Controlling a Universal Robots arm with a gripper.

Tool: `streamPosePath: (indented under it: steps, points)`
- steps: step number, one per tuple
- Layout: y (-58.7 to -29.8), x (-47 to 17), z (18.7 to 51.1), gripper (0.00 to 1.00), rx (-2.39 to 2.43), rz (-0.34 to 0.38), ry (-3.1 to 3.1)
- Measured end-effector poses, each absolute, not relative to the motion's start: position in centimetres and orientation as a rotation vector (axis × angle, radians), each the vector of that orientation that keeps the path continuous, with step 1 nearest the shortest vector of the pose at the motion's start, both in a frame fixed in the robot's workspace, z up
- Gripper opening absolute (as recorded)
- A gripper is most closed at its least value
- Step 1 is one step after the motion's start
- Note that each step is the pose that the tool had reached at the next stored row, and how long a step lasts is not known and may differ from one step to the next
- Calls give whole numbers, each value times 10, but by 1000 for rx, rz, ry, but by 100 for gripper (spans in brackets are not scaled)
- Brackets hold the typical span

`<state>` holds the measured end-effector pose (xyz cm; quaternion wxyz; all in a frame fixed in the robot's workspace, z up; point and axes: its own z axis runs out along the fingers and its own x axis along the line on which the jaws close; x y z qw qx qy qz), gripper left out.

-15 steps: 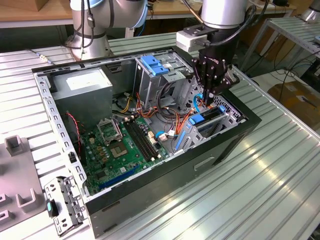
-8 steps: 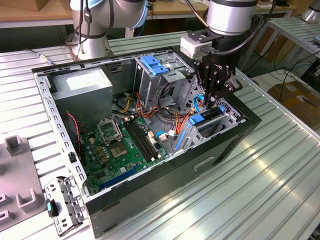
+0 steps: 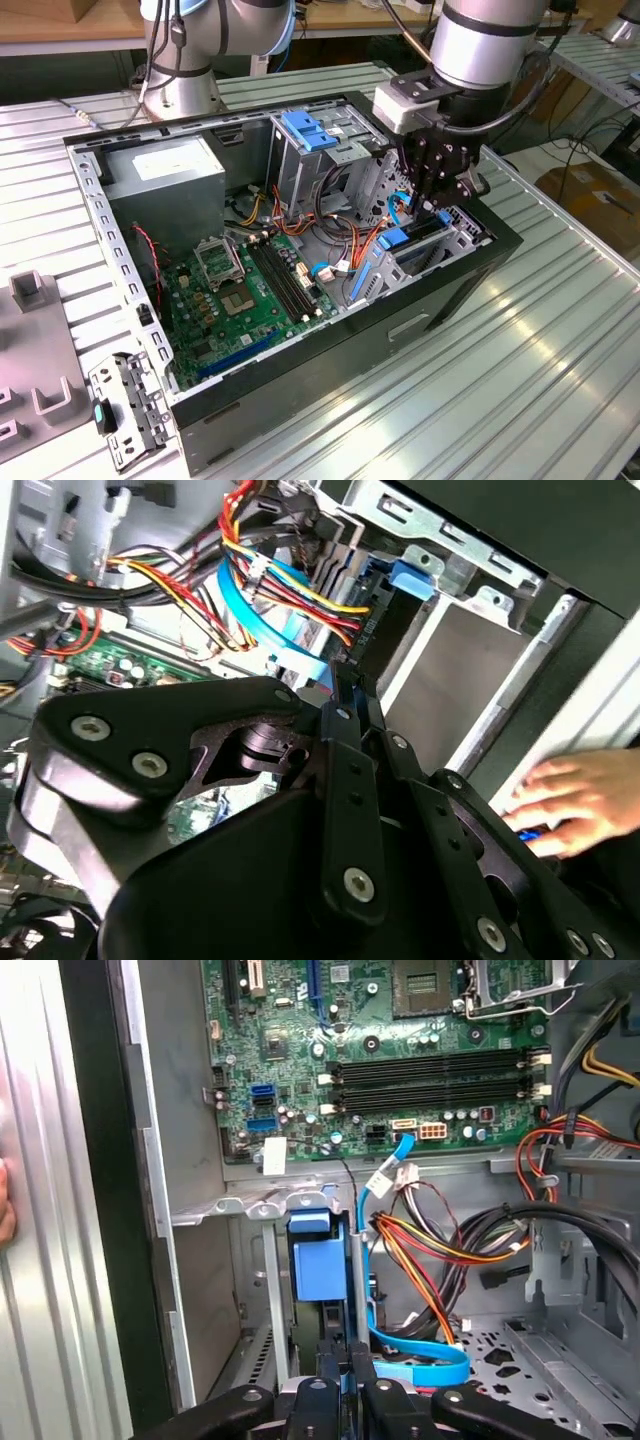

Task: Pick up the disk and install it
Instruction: 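Insert the second disk wire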

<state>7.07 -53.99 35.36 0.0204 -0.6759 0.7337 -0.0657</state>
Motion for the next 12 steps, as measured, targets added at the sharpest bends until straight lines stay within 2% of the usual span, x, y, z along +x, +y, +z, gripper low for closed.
streamPosePath:
  steps: [9, 12]
  points:
    - [-558, 71, 353, 16, -2048, -90, 2236]
    - [-560, 71, 353, 16, -2045, -83, 2234]
